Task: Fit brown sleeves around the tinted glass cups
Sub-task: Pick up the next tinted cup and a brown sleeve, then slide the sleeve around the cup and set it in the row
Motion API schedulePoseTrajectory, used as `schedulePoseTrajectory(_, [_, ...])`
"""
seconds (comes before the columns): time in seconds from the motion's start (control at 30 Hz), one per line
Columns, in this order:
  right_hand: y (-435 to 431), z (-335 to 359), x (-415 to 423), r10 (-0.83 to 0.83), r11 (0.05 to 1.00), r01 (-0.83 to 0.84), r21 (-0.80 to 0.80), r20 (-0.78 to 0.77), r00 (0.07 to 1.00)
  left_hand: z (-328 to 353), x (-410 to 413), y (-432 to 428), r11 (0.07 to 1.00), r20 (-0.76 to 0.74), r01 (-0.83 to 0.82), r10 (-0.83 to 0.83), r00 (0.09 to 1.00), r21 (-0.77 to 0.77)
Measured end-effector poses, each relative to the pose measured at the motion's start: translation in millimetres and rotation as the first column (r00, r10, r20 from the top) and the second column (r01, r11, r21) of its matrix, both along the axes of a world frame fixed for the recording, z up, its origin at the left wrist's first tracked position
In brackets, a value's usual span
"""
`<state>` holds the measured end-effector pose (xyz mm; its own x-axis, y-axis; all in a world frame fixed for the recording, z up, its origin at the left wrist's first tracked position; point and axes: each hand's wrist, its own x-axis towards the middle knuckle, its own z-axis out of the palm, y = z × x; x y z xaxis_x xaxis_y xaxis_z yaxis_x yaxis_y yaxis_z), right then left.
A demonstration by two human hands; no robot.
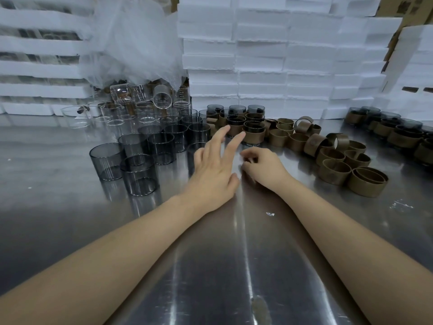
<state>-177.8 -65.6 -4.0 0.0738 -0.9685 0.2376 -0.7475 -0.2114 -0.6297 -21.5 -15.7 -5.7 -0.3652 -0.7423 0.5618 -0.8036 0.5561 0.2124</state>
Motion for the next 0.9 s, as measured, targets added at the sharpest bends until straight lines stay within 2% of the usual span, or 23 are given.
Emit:
schedulePoseTrajectory(0.07, [0.6,1.8,0.8,0.019,1.0,-0.019,0.002,0.106,0.994,-2.4,-6.7,1.6,0.999,-0.172,0.027,-0.03,0.985,-0.02])
schedulePoseTrajectory(0.17, [0.7,1.6,2.5,0.044,0.999,-0.047,0.02,0.127,0.991,-4.7,-6.1,-3.4,0.998,-0.339,-0.046,0.06,0.939,0.049])
schedulePoseTrajectory(0.23, [0.3,1.3,3.6,0.071,0.996,-0.078,0.038,0.148,0.986,-4.7,-1.1,-10.1,0.967,-0.455,-0.053,0.166,0.875,0.25])
schedulePoseTrajectory(0.3, [1.1,1.2,4.6,0.114,0.991,-0.123,0.051,0.156,0.981,-0.5,6.6,-18.4,0.88,-0.562,0.008,0.297,0.772,0.475])
schedulePoseTrajectory(0.37, [2.0,1.0,5.9,0.17,0.982,-0.178,0.056,0.129,0.977,0.9,13.2,-24.3,0.83,-0.57,0.073,0.312,0.76,0.552])
schedulePoseTrajectory(0.43, [2.6,-0.4,7.1,0.217,0.973,-0.225,0.058,0.118,0.969,-1.6,14.9,-25.5,0.844,-0.592,0.126,0.25,0.766,0.521])
schedulePoseTrajectory(0.5, [3.8,-1.5,7.8,0.24,0.966,-0.249,0.068,0.112,0.964,-3.4,14.8,-23.3,0.874,-0.652,0.174,0.192,0.734,0.454])
schedulePoseTrajectory(0.57, [6.4,-1.2,8.8,0.279,0.955,-0.293,0.046,0.193,0.941,-3.2,14.5,-21.2,0.888,-0.718,0.26,0.106,0.688,0.38])
schedulePoseTrajectory(0.63, [10.5,0.3,11.2,0.306,0.952,-0.292,-0.091,0.292,0.906,-1.1,14.2,-20.3,0.879,-0.774,0.352,0.03,0.632,0.321])
schedulePoseTrajectory(0.73, [13.2,3.6,14.8,0.303,0.92,-0.183,-0.347,0.331,0.894,2.0,10.8,-17.5,0.849,-0.83,0.457,-0.04,0.557,0.266])
schedulePoseTrajectory(0.9, [12.6,5.1,14.5,0.278,0.9,-0.133,-0.415,0.313,0.908,0.7,7.7,-15.2,0.789,-0.874,0.555,-0.048,0.484,0.264])
